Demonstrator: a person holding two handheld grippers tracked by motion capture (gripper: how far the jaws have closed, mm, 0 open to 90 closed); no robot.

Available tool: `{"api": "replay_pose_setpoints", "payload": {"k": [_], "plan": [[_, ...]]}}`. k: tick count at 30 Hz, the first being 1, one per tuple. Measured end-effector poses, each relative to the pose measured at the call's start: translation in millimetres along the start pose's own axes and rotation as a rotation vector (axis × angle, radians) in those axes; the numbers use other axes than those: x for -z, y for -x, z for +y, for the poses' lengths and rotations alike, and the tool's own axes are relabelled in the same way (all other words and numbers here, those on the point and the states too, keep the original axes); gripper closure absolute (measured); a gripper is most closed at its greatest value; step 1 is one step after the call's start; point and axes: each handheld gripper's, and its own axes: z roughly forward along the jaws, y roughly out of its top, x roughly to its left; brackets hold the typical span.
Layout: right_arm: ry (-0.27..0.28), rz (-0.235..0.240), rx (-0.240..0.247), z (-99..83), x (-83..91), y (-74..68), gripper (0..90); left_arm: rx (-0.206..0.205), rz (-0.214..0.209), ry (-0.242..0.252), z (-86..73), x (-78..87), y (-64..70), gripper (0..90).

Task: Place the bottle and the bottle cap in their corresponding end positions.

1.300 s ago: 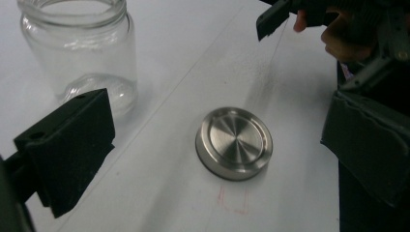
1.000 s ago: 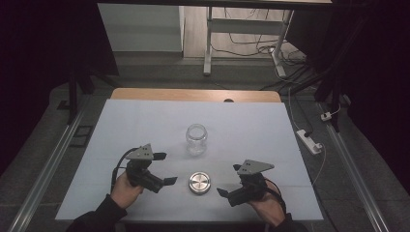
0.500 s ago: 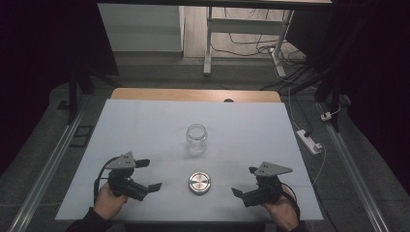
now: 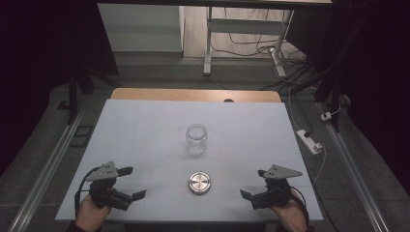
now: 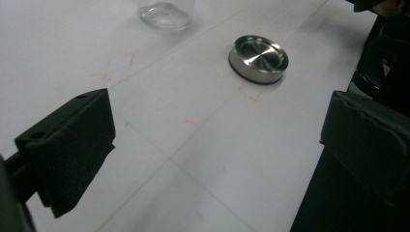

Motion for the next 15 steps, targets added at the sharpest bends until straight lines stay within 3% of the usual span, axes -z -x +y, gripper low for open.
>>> {"api": "replay_pose_setpoints", "payload": {"k": [15], "plan": [[-0.005, -0.059, -0.066, -18.4, 20.9, 12.6, 0.3, 0.09, 0.061, 0.009, -33.0, 32.4, -4.6, 0.0]]}}
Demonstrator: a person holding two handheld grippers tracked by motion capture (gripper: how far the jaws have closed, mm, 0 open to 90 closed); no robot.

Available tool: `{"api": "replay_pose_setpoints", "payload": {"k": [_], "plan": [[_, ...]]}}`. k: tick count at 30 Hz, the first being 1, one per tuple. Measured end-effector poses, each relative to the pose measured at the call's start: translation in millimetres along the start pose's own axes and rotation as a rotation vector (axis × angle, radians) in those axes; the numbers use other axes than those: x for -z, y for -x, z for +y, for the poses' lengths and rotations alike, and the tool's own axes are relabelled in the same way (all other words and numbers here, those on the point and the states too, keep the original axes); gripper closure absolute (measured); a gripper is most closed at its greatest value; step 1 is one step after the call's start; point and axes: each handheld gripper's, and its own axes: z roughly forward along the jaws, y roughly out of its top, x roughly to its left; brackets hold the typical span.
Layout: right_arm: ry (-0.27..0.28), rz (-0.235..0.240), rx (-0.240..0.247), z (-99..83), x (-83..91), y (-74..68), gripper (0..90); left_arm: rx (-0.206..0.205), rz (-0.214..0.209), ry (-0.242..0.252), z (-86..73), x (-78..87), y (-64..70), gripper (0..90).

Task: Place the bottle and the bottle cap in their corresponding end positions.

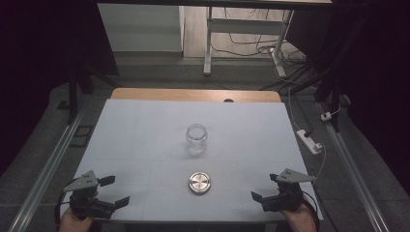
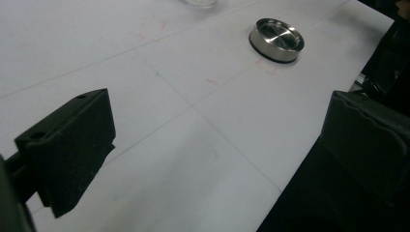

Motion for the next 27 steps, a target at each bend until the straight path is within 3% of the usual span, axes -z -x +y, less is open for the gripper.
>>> {"api": "replay_pose_setpoints", "payload": {"k": [12, 18, 27], "plan": [[-0.021, -0.039, -0.041, -11.4, 8.8, 5.7, 0.3, 0.059, 0.06, 0.017, -18.7, 16.3, -10.0, 0.0], [-0.041, -0.057, -0.053, -16.1, 11.8, 6.2, 0.3, 0.085, 0.089, -0.028, -25.8, 16.3, -10.5, 0.0], [-0.042, -0.067, -0.057, -17.3, 13.2, 6.5, 0.3, 0.08, 0.11, -0.054, -24.6, 14.1, -9.0, 0.0]]}}
